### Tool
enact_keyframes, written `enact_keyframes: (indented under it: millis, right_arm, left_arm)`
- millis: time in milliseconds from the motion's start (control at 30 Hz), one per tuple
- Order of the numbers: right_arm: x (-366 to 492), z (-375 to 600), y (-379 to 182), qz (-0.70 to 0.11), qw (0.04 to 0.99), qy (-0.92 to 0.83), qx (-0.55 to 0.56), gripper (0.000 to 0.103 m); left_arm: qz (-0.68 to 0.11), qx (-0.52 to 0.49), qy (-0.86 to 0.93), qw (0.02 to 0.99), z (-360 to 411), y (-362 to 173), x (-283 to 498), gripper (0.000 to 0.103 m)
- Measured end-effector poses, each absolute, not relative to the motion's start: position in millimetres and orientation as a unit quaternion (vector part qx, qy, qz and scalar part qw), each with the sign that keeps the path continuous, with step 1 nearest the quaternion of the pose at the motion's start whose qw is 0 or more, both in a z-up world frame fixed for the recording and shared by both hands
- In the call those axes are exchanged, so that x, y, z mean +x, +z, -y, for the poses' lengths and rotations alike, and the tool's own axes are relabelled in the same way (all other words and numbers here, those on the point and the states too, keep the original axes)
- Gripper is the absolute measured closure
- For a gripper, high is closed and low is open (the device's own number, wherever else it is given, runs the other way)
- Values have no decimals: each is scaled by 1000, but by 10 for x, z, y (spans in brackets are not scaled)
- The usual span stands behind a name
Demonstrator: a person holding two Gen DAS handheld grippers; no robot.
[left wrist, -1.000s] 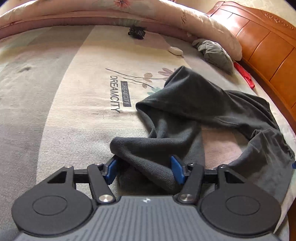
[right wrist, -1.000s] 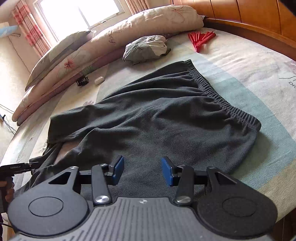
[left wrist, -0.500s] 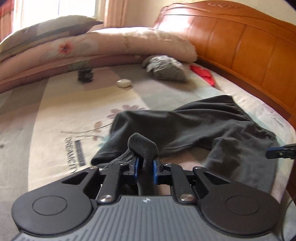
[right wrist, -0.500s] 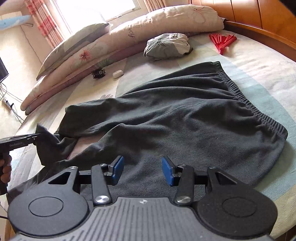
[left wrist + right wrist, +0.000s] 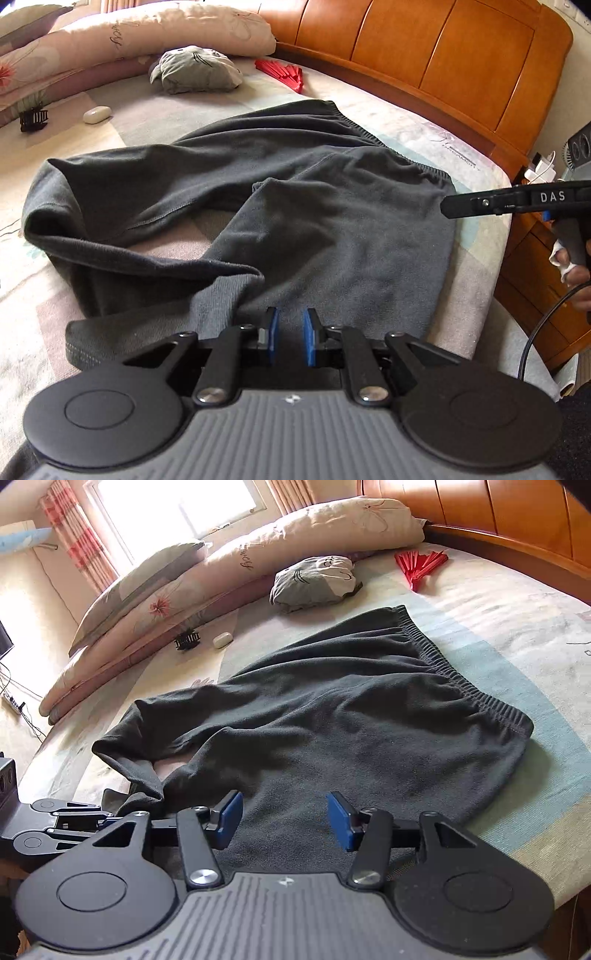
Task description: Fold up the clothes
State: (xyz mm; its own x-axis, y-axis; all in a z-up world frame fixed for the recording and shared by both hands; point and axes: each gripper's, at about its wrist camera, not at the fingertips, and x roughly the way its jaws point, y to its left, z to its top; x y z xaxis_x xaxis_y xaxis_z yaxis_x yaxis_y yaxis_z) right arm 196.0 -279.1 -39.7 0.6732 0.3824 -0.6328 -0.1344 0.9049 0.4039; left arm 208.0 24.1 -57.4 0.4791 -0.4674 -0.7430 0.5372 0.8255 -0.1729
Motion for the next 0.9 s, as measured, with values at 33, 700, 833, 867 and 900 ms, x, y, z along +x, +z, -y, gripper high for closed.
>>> enact_keyframes:
  millis: [33,700,833,867,900]
  right_arm:
    - [1941,2797,-392,-377,900,144,165,45]
    - [1518,1724,261,-350,913,208,14,40]
    - [1620,1349,293,-357,904,234,-32,40]
    - [1645,1256,302,-359,901,240,-44,41]
    - [1730,1171,265,-363,896,251,-51,41]
  left_arm:
    - [-417,39,-289,861,-275,-550,2046,90]
    - [-371,-122,-198,899,-1359,-268,1668,71]
    - [-373,-156,-195,893,-1435,-329,1722,71]
    - [-374,-163,-192,893,-1455,-341,1725,71]
    - [-375,-170,-187,892,-1479,-351,1724,71]
